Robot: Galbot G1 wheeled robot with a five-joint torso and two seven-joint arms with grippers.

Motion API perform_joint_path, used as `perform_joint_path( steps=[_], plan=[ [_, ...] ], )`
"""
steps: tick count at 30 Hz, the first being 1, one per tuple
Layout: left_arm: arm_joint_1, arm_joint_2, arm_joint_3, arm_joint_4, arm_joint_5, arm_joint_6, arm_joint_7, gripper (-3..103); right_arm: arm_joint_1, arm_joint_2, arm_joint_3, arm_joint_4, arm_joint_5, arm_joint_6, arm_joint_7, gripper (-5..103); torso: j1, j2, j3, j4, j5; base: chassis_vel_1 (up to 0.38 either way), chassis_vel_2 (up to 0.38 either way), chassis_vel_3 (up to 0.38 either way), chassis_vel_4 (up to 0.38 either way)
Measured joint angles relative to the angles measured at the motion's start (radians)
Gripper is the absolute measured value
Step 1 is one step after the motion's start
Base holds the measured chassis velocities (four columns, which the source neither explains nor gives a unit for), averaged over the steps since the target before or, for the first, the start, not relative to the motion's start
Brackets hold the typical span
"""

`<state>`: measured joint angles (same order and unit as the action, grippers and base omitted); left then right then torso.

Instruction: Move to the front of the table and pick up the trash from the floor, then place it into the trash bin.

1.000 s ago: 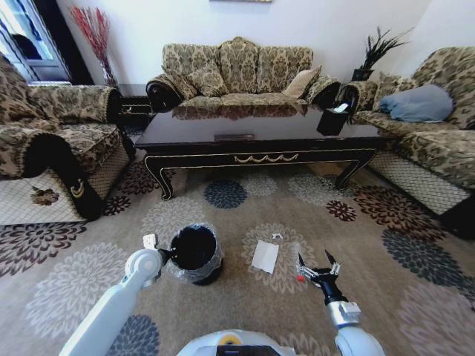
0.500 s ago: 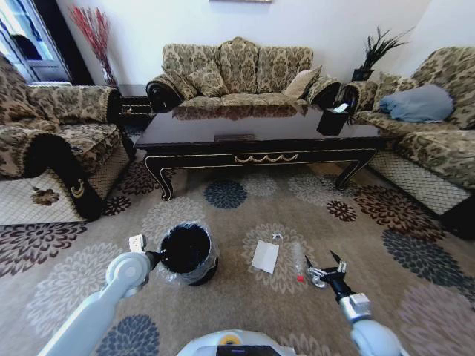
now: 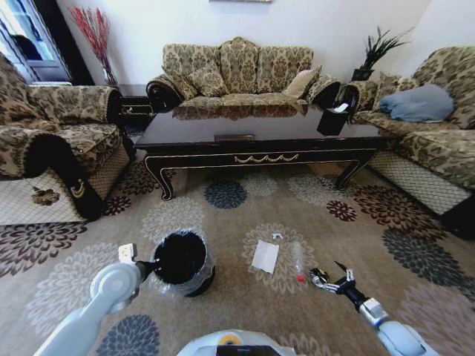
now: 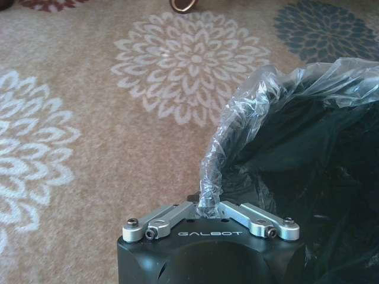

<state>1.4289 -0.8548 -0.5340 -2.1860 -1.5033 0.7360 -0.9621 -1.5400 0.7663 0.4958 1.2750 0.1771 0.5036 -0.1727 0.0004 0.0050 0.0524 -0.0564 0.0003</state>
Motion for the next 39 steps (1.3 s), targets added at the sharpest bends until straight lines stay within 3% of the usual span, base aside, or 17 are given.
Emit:
perform_joint_path(
  steps=[3,5,9,20,39],
  plan=[
    [0.01,-0.006,-0.016,-0.004,-0.004,0.0,0.0,0,0.041,-0.013,-0.032,-0.075,-0.043,0.029,-0.007,73,0.0,0.0,0.0,0.0001,-0.0004,0.0,0.0,0.0,0.0],
    [0.011,-0.008,-0.016,-0.004,-0.001,0.0,0.0,0,0.055,-0.016,-0.042,-0.098,-0.052,0.037,-0.01,73,0.0,0.0,0.0,0.0001,-0.0003,0.0,0.0,0.0,0.0],
    [0.011,-0.007,-0.011,-0.003,0.019,-0.001,0.0,0,0.097,-0.024,-0.081,-0.174,-0.072,0.06,-0.025,56,0.0,0.0,0.0,-0.0002,-0.0002,0.0,0.0,0.0,0.0],
    [-0.002,-0.01,-0.004,0.015,0.021,-0.001,-0.001,0,0.18,-0.016,-0.177,-0.264,-0.078,0.068,-0.036,75,0.0,0.0,0.0,0.0,-0.0002,0.0,0.0,0.0,0.0],
    [-0.036,-0.004,-0.017,0.062,0.006,-0.001,-0.012,0,0.305,0.027,-0.242,-0.422,-0.06,0.061,-0.062,76,0.0,0.0,0.0,0.0001,-0.0002,0.0,0.0,0.0,0.0]
  ],
)
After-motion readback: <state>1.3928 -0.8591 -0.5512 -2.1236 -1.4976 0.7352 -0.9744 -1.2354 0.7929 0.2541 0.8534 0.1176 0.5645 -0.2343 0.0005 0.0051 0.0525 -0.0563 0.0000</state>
